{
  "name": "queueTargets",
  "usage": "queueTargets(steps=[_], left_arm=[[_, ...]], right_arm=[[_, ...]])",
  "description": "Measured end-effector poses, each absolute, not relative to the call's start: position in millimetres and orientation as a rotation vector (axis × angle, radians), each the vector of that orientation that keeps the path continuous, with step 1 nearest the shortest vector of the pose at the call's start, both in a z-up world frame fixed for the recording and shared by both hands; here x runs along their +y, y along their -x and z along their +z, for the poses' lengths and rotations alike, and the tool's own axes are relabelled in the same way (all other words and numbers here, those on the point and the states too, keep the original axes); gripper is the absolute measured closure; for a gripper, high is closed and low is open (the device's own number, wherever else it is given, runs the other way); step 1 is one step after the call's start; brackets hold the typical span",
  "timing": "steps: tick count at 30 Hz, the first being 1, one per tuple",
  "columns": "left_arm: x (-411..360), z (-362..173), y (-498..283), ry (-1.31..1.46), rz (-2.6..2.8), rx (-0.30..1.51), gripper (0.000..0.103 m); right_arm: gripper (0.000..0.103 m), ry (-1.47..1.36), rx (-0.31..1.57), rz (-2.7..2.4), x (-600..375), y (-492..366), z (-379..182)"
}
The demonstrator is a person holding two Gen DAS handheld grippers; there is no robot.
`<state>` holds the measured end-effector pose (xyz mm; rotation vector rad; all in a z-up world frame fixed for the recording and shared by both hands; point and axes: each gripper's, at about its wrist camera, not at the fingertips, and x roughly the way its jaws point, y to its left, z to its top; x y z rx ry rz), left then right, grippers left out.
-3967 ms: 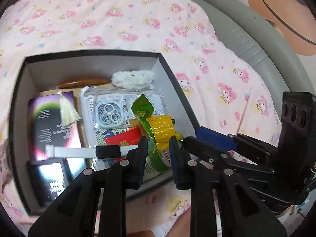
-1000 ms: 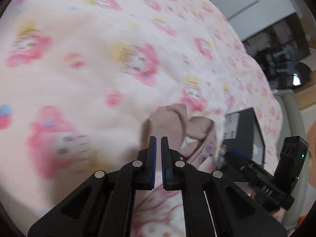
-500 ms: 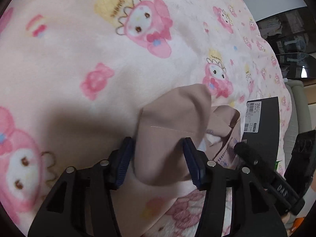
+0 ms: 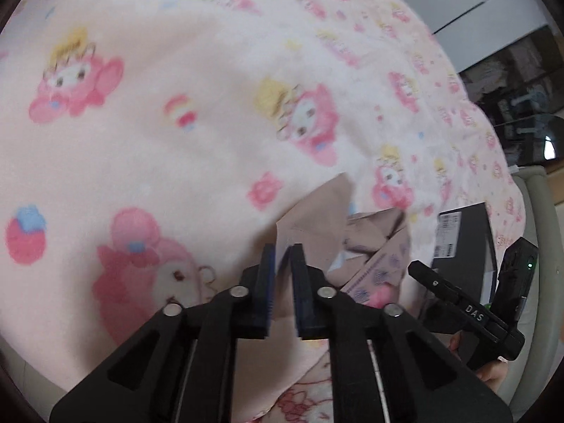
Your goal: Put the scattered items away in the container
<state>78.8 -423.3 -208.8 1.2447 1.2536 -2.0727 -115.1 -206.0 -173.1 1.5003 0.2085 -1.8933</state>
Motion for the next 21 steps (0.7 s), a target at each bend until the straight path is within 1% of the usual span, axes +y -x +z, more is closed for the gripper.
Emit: queueTargets(steps=[1, 2, 3, 6, 9, 10, 11, 12, 13, 14, 17, 21], left_arm=[[-423.7, -217.3, -77.5, -1.266, -2.066, 1.290, 0.070], [-422.0, -223.6, -76.8, -1.269, -2.070, 1.321, 0.057], [-421.0, -229.2, -76.1, -1.269, -2.073, 1.346, 0.056], [-416.5, -235.9, -68.9, -1.276, -2.074, 1.268, 0.056], [-414.3, -236.5, -62.0, -1.253, -2.052, 1.237, 0.057], [-411.6, -233.2, -61.0, -1.242, -2.065, 1.232, 0.060], [-408.5, -229.9, -60.7, -1.230, -2.081, 1.237, 0.071], [-406.2, -226.6, -61.0, -1.226, -2.094, 1.255, 0.078], [-402.6, -223.1, -60.9, -1.227, -2.103, 1.267, 0.092], [-396.7, -216.8, -60.9, -1.224, -2.121, 1.261, 0.098], [-378.7, -193.1, -62.3, -1.194, -2.203, 1.234, 0.099], [-351.4, -149.8, -62.2, -1.167, -2.334, 1.165, 0.099]], right_arm=[[0.046, -1.522, 0.203, -1.869, -208.9, 115.1, -178.7], [0.046, -1.536, 0.196, -1.845, -212.7, 116.0, -183.5], [0.046, -1.540, 0.196, -1.834, -216.4, 116.9, -186.1], [0.045, -1.543, 0.197, -1.793, -227.7, 123.1, -193.2], [0.046, -1.572, 0.190, -1.720, -238.0, 125.9, -207.5], [0.059, -1.557, 0.191, -1.710, -239.1, 123.7, -207.3], [0.078, -1.542, 0.185, -1.701, -238.5, 121.0, -204.0], [0.083, -1.528, 0.176, -1.690, -237.3, 118.4, -200.1], [0.088, -1.506, 0.171, -1.682, -235.7, 114.9, -195.1], [0.092, -1.477, 0.178, -1.677, -233.5, 110.1, -188.7], [0.095, -1.413, 0.193, -1.678, -223.2, 97.5, -168.5], [0.095, -1.351, 0.120, -1.689, -194.0, 88.0, -137.1]])
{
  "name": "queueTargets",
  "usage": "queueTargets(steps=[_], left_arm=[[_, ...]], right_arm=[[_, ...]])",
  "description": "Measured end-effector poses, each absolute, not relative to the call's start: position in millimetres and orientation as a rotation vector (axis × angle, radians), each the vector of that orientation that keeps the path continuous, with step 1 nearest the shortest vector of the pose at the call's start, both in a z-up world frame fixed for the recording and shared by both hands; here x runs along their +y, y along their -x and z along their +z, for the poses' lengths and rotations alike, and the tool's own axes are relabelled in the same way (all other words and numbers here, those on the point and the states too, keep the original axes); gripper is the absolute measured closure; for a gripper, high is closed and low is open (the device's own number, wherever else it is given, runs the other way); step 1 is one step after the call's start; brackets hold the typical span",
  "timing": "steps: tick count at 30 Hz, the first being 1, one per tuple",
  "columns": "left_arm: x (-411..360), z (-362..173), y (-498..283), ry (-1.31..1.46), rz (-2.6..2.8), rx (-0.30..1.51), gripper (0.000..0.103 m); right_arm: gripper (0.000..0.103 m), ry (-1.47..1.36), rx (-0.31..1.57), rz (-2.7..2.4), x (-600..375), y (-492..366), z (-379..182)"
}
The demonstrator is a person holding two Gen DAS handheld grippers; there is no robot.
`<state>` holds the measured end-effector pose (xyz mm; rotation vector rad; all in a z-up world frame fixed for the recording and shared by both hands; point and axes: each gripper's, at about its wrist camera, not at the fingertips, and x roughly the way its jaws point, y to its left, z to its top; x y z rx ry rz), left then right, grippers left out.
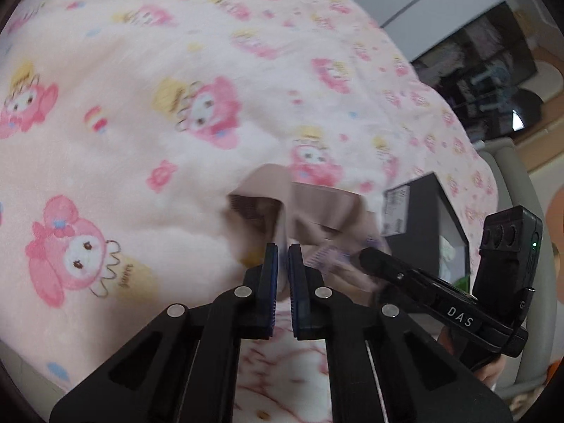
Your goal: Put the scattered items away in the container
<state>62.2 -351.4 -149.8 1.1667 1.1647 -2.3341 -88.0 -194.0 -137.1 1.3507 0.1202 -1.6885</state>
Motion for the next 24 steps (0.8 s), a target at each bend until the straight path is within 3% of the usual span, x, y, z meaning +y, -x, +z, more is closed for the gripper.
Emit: queueTargets(steps=[9, 18, 22, 24], left_arm=[[-292.3, -79.6, -34.6, -1.135, -2.544, 0.982, 0.099], [-315.4, -120.6, -56.0, -1.141, -2.326, 1.071, 0.097], [-328.0, -145.5, -71.7, -1.159, -2.232, 1.088, 0.071], [-337.3, -158.1, -74.5, -1.173, -2.202, 1.101, 0.064]], right_arm=[[0.095, -1.248, -0.005, -1.745, -130.0, 79.7, -82.7], [0.095, -1.279, 0.022, -1.773, -96.6, 80.1, -90.4], [0.095, -1.322, 0.047, -1.739, -107.1, 78.3, -99.2], [0.090, -1.341, 0.054, -1.729, -114.6, 79.0, -104.8]])
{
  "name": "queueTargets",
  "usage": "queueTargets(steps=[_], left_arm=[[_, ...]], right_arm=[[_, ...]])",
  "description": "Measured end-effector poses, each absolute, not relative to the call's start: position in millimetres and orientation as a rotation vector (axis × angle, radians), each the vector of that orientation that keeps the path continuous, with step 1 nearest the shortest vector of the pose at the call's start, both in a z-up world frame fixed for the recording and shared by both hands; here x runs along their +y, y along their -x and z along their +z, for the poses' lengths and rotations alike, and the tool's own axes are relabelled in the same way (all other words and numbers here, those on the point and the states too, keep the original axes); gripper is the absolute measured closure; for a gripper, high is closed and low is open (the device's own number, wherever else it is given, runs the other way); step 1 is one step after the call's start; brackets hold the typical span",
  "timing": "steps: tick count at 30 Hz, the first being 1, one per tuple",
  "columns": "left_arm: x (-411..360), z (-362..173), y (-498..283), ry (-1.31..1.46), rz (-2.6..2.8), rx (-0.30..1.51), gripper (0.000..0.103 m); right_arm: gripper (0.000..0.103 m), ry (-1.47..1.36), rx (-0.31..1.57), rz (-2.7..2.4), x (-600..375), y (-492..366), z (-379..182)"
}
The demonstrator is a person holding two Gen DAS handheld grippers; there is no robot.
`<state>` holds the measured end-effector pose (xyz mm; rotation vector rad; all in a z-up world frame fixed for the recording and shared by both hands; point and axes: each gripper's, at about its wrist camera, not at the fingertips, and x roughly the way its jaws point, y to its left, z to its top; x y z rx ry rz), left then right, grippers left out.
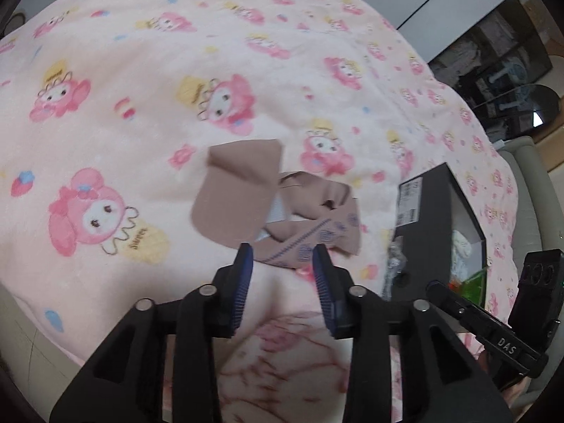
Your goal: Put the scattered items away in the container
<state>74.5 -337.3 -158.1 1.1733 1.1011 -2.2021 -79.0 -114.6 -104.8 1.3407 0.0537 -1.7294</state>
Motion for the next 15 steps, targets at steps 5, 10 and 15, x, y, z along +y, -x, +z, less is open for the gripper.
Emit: queueTargets(steps=[5, 10, 15], left_arm=[[-366.5, -185.3, -71.4, -1.167, -2.150, 1.193, 0.049], [-395.8, -208.4, -55.7, -1.167, -2.101, 1.253, 0.043], [-415.9, -234.5, -42.0, -1.201, -2.060, 1.292, 0.038]], right_arm=[[0.067, -1.397, 0.115, -1.722, -142.5, 84.6, -123.9], [0.046, -1.355, 0.221, -1.730, -193.9, 92.1, -127.0], [0.046, -1.433, 0.237, -1.700, -222.9, 104.3, -157.8]])
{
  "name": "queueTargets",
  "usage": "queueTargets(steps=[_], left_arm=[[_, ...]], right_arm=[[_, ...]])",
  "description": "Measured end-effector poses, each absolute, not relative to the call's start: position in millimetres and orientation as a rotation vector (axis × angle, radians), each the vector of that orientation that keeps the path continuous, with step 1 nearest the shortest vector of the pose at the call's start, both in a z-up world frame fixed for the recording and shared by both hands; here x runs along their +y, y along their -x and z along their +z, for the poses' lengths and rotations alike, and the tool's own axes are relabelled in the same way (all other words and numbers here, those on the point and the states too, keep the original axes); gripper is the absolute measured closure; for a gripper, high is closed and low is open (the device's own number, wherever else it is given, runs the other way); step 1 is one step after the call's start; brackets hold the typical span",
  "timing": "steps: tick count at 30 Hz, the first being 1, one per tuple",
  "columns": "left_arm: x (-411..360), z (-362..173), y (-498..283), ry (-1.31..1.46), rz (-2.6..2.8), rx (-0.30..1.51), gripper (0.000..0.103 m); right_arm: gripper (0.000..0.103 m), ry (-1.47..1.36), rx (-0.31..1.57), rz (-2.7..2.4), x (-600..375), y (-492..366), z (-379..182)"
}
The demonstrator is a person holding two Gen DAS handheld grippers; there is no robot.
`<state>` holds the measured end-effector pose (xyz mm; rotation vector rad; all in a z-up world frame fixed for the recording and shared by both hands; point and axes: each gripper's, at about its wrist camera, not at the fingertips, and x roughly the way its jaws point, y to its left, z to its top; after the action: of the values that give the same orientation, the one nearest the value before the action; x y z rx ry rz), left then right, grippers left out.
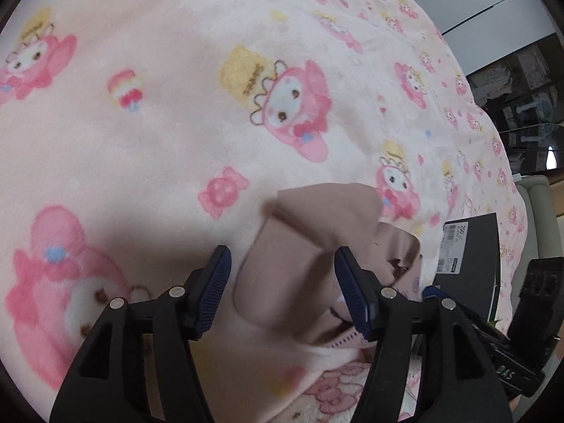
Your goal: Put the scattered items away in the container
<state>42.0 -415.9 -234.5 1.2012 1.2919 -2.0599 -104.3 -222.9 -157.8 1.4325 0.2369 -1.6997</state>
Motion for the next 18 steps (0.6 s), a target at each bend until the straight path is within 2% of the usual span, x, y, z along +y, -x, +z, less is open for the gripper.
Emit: queueTargets(steps=[3, 4, 5, 6, 7, 8, 11, 18], left_arm=[[-419.6, -250.6, -41.0, -1.146, -2.077, 1.503, 0.036], [-418.5, -253.7, -40.1, -1.127, -2.090, 1.577, 0.044], [-416.4, -255.3, -37.4, -1.135, -2.104, 1.619, 0.066], [-411.8, -256.8, -32.6, -1.159, -2.116, 1.641, 0.079], [-407.4, -256.3, -29.2, -1.178, -2.120, 1.634, 0.095], [-401.0, -251.6, -25.7, -1.195, -2.132, 1.597, 0.098], [-384.1, -226.4, -21.9, -1.191, -2.228, 1.519, 0.098], [-343.7, -153.8, -25.8, -1.126, -2.474, 1.446, 0.098]], right_arm=[[0.046, -1.518, 0.221, -1.674, -230.4, 115.4, -186.4], [0.046, -1.536, 0.200, -1.662, -231.4, 118.3, -194.8], [0.046, -1.537, 0.158, -1.641, -232.5, 121.0, -202.0], [0.047, -1.535, 0.132, -1.624, -233.9, 122.3, -206.4], [0.059, -1.536, 0.121, -1.617, -235.6, 122.3, -208.1], [0.078, -1.531, 0.131, -1.618, -237.6, 120.6, -206.8], [0.090, -1.475, 0.096, -1.617, -231.8, 115.0, -189.3], [0.093, -1.303, -0.052, -1.729, -171.8, 105.4, -114.5]])
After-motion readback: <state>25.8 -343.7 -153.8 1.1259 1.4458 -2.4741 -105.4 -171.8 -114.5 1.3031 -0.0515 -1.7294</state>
